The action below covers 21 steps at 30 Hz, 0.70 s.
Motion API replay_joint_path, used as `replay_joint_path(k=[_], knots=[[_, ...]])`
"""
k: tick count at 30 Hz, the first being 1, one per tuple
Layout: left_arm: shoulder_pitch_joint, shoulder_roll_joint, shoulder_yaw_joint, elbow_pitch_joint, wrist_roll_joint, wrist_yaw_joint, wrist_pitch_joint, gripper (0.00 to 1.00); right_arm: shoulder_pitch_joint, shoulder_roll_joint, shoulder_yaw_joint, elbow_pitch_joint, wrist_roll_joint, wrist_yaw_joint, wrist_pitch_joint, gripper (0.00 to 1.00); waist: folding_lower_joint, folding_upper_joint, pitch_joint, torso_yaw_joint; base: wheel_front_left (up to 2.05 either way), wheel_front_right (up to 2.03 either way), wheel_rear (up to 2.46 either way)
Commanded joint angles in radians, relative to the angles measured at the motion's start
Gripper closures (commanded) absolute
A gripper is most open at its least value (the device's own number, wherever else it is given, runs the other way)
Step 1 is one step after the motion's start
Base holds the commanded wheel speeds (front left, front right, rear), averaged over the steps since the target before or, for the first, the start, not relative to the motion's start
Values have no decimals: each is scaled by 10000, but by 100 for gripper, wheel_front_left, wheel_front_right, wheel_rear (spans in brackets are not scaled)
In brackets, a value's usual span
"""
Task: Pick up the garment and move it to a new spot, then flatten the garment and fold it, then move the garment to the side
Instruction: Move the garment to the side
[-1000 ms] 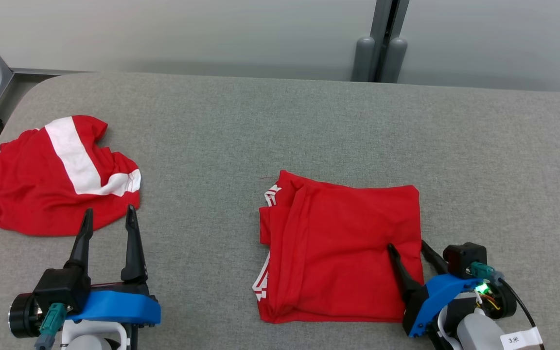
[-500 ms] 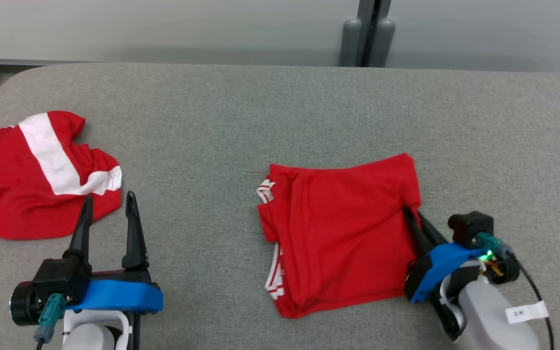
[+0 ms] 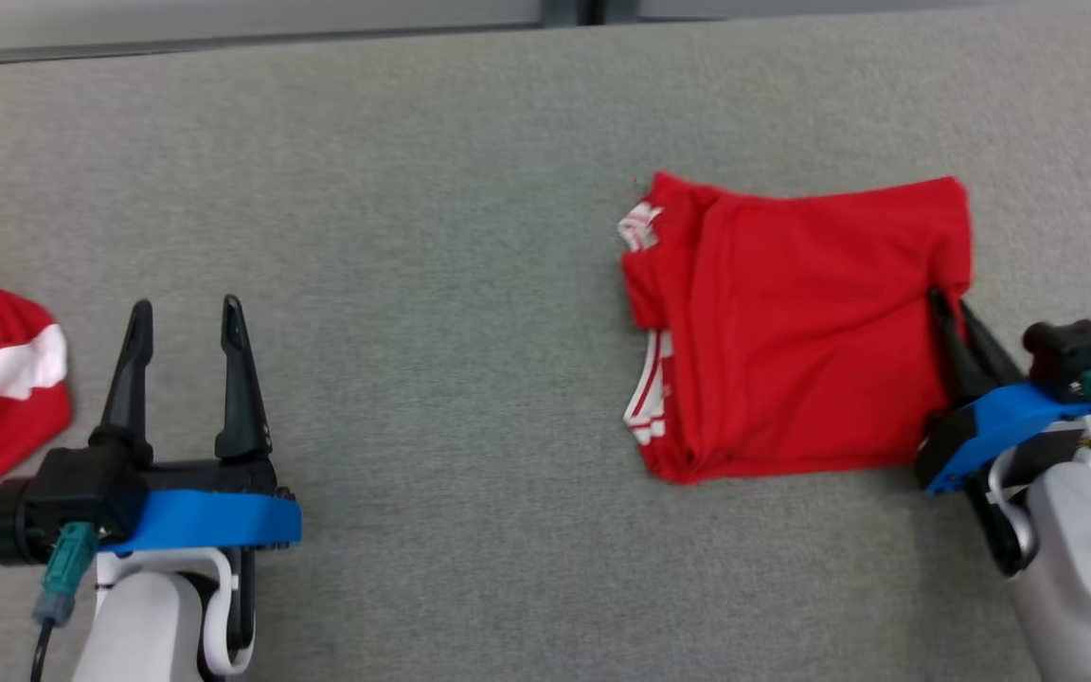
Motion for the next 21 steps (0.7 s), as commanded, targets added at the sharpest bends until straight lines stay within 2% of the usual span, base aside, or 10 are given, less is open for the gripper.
replay_joint_path(k=[1, 9, 13, 21], knots=[[-248, 7, 39, -94, 69, -50, -44, 0, -38, -240, -112, -152, -14, 0, -27, 100, -1, 0, 162, -139, 0, 0, 0], [-782, 158, 240, -264, 340, -175, -42, 0, -263, -730, -466, -979, 4, 0, -57, 100, -1, 0, 751, -716, 0, 0, 0], [-872, 151, 256, -281, 427, -261, -42, 0, -821, -781, -154, -1273, -152, 0, 83, 100, -1, 0, 833, -753, 0, 0, 0], [-1089, 185, 267, -524, 544, -336, -43, 0, -2462, -1372, 62, -1236, -422, 0, 691, 100, -1, 0, 1404, -589, 0, 0, 0]])
